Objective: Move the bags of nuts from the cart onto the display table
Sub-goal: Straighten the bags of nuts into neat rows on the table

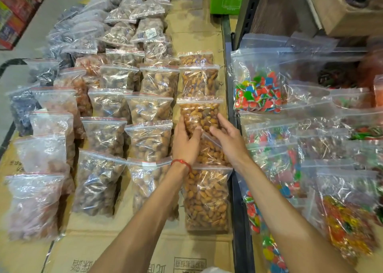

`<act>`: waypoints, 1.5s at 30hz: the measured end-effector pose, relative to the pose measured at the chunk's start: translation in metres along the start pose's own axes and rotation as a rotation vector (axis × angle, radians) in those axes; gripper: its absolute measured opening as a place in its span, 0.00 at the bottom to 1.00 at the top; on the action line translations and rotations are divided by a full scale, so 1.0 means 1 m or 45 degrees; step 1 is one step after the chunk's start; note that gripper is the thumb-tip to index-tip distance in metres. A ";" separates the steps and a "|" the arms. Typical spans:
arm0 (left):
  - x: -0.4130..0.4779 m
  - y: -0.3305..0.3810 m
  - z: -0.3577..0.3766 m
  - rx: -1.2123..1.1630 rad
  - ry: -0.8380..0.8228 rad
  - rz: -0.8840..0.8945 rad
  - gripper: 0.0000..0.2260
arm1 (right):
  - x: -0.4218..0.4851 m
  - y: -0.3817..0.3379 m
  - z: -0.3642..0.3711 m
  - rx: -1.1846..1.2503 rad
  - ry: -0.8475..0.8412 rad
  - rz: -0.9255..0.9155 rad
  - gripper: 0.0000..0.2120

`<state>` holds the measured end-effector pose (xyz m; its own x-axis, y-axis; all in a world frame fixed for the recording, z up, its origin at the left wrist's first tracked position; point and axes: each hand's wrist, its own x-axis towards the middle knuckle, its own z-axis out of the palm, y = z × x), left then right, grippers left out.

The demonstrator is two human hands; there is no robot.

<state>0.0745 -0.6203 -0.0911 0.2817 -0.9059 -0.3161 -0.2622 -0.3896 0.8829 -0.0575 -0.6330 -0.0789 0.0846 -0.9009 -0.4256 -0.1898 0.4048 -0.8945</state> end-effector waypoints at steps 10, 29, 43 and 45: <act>-0.048 -0.020 -0.021 0.167 -0.005 0.168 0.27 | -0.051 0.016 -0.010 0.002 0.341 -0.038 0.19; -0.101 -0.070 -0.027 0.103 -0.234 0.013 0.46 | -0.129 0.062 0.034 0.179 0.262 0.270 0.26; -0.095 -0.073 -0.027 0.150 -0.064 0.119 0.43 | -0.112 0.055 0.037 0.111 0.182 0.044 0.33; -0.091 -0.073 -0.025 0.128 -0.094 0.108 0.46 | -0.105 0.057 0.037 0.074 0.203 0.098 0.30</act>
<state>0.0915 -0.5055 -0.1183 0.1868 -0.9446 -0.2700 -0.3745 -0.3225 0.8693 -0.0408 -0.5101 -0.0901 -0.0848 -0.8784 -0.4703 -0.1326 0.4777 -0.8684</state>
